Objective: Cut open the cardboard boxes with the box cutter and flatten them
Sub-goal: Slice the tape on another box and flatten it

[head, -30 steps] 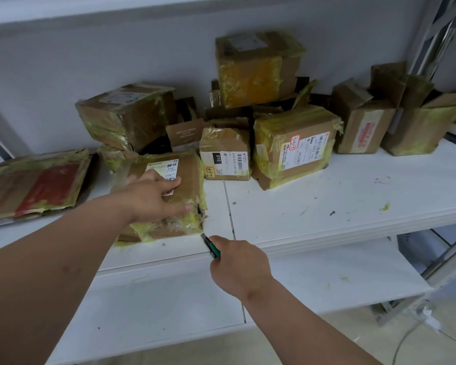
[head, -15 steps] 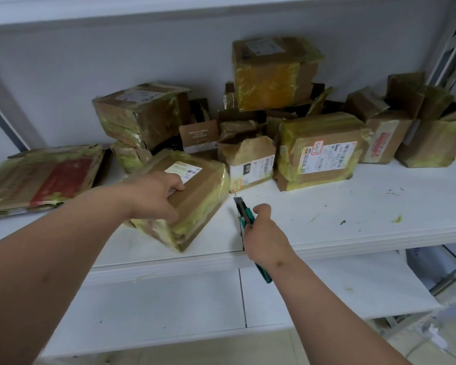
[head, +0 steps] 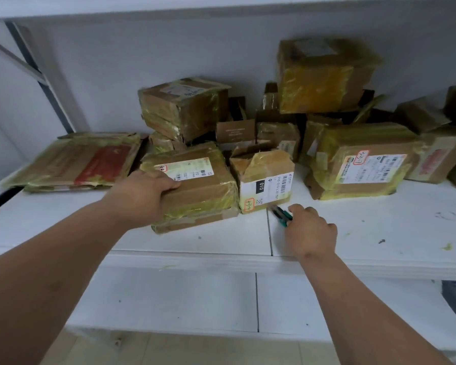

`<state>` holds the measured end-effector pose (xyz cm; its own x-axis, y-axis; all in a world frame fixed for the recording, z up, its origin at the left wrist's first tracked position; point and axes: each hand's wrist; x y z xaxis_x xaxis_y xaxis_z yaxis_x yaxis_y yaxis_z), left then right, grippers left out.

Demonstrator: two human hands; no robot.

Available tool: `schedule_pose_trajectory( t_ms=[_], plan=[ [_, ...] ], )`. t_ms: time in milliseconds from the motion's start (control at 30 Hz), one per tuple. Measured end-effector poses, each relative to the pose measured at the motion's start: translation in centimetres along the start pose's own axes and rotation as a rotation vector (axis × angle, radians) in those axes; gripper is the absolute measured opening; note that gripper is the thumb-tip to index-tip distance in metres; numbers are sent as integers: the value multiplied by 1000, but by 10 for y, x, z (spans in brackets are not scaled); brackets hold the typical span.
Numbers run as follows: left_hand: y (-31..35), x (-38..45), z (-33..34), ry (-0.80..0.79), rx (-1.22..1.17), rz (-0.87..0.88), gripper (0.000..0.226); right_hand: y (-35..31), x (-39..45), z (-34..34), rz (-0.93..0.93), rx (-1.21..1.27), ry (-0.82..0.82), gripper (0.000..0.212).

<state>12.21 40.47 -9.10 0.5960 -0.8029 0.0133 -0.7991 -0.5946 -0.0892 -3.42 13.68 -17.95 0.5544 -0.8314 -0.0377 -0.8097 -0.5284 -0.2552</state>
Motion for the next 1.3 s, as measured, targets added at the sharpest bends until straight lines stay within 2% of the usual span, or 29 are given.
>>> schedule_pose_trajectory(
  t_ms=[67,133,233,400,500,567,700,767,833,933,1033,1100,1200,1300],
  plan=[
    [2,2,5,5,-11,-2,55,-5,-4,1,-37,28,35,39],
    [5,4,9,29,-24,6,50,-12,-11,4,-154,96,51,38],
    [4,7,13,70,-109,-16,33,-25,-17,10,-290,158,16,41],
    [-9,10,9,12,-170,-64,39,-30,-11,13,-271,186,-8,44],
    [-13,8,6,-23,-181,-65,39,-26,-1,9,-213,243,38,46],
    [-13,7,4,-11,-188,-48,38,-24,5,7,-150,277,80,45],
    [-9,6,3,28,-165,-16,36,-24,8,9,-76,218,51,41],
    [-7,2,5,41,-159,-1,40,-25,5,12,-72,81,60,35],
    [-3,-2,9,57,-119,27,53,-26,2,18,-91,1,134,29],
    [5,-5,20,25,130,32,83,-32,-5,23,-177,151,220,36],
    [10,-6,39,48,338,-5,87,-48,-19,22,-322,240,108,44],
    [10,-6,45,123,372,-3,83,-58,-26,20,-375,300,46,47],
    [10,-3,40,126,341,53,76,-65,-29,21,-397,352,5,50],
    [8,-5,25,122,157,89,72,-66,-28,21,-369,385,-32,54]
  ],
)
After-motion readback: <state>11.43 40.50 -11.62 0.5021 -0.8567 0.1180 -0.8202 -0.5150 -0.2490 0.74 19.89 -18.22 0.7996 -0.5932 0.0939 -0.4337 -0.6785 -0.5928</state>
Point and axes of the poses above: each hand's wrist, its own x-axis towards the middle knuckle, its own z-axis out of the palm, y = z × x, and after that the axes turned 15 degrees about z, right-handed
